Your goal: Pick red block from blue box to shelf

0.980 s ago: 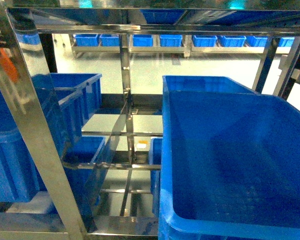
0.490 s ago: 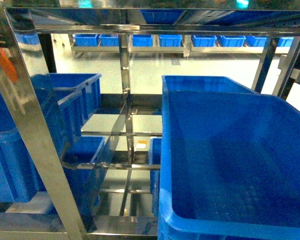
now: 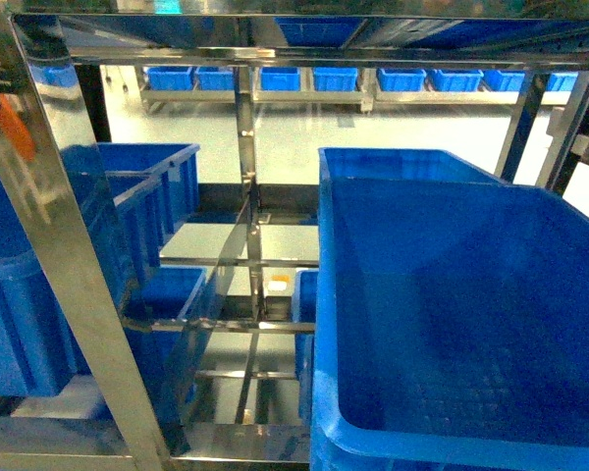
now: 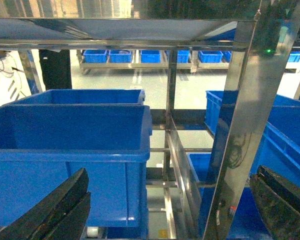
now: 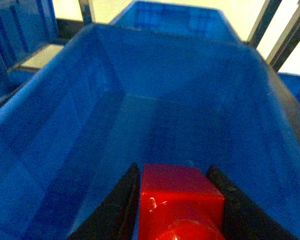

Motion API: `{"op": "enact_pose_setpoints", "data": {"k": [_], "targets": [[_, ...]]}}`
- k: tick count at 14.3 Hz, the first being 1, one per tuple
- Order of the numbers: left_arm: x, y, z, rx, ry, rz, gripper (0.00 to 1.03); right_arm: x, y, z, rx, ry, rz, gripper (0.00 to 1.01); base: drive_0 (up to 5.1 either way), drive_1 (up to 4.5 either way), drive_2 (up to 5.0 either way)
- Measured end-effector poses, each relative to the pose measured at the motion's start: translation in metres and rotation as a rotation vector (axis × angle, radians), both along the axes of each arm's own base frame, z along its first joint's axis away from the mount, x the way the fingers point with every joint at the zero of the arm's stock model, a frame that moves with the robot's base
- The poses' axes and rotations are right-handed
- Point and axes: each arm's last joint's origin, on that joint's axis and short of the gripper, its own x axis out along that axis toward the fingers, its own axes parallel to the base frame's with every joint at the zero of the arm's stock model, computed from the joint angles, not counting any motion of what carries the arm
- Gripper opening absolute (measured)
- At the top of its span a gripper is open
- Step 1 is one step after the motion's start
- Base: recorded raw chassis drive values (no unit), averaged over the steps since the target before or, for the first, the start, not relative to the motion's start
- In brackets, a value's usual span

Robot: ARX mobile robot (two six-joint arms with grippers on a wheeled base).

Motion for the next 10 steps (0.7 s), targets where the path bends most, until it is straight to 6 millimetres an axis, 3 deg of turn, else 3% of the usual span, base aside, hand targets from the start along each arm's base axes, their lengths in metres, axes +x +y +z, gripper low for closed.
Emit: {"op": "enact_pose_setpoints", "data": {"k": [2, 3, 6, 7, 8, 10], "targets": [[0.0, 0.0, 0.0, 0.0, 0.0, 0.0, 0.98, 0.021, 0.011, -0.029, 0.001, 0.091, -0.009, 0.57, 0.0, 0.0, 0.0], [0.0, 0.0, 0.0, 0.0, 0.0, 0.0, 0.98, 0.013, 0.011, -0.035, -0.01, 0.11, -0.022, 0.68, 0.0, 0.0, 0.0], [0.0, 0.0, 0.0, 0.0, 0.0, 0.0, 0.98, -0.032, 0.002, -0.007, 0.002, -0.022, -0.048, 1.0, 0.0, 0.0, 0.0], [0.0, 0.0, 0.0, 0.0, 0.0, 0.0, 0.98, -0.055, -0.001, -0.009, 0.004, -0.105, -0.052, 0.95, 0.0, 0.0, 0.0], [0.0, 0.0, 0.0, 0.0, 0.0, 0.0, 0.98, -0.079, -0.01, -0.012, 0.03, -0.237, -0.069, 0.82, 0.0, 0.0, 0.0], [0.0, 0.0, 0.0, 0.0, 0.0, 0.0, 0.98, -0.094, -0.026, 0.003, 0.059, -0.366, -0.106, 0.52, 0.0, 0.0, 0.0]]}}
